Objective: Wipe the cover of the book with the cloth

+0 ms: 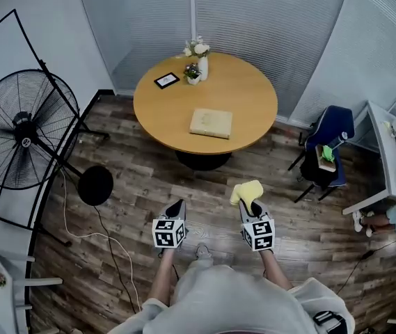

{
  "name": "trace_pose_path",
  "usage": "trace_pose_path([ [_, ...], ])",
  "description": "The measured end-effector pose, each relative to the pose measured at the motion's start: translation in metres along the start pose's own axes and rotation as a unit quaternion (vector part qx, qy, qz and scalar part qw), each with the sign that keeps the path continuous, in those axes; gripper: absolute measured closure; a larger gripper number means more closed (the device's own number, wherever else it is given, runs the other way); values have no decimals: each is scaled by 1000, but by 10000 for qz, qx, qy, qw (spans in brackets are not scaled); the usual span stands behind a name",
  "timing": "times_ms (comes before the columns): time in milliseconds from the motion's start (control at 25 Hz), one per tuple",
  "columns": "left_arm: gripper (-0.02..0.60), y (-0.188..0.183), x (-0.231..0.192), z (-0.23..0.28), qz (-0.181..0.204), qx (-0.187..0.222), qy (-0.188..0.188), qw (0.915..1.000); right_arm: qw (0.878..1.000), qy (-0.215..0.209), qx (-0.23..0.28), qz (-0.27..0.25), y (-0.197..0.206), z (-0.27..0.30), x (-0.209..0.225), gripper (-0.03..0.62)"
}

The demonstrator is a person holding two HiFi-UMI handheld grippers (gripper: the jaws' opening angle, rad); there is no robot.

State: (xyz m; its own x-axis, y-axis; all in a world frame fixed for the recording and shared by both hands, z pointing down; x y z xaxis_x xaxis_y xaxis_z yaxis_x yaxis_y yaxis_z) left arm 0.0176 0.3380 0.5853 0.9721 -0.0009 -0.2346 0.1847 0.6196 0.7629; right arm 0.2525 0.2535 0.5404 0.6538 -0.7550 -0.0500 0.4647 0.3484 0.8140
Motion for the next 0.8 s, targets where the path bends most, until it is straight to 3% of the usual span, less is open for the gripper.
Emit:
trace_pose_path([
  [280,575,-37,-38,28,80,27,83,9999,9999,95,42,10,-35,43,3,534],
  [800,575,-69,-79,54,86,62,33,9999,10000,48,-54,27,-50,88,3,534],
])
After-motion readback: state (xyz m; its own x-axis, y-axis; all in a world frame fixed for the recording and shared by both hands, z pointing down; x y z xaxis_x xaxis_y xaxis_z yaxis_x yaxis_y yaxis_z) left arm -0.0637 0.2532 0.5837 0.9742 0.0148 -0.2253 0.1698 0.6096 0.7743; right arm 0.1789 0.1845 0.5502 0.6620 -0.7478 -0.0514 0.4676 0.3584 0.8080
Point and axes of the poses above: the fingertips, and each gripper's own axes: z forward along the fingers, x to its right, y out of its underside, the point moved 5 cm from there along -z, backward along the fingers, and after that the axes turned 11 degrees about -x, right-handed, at the moved point
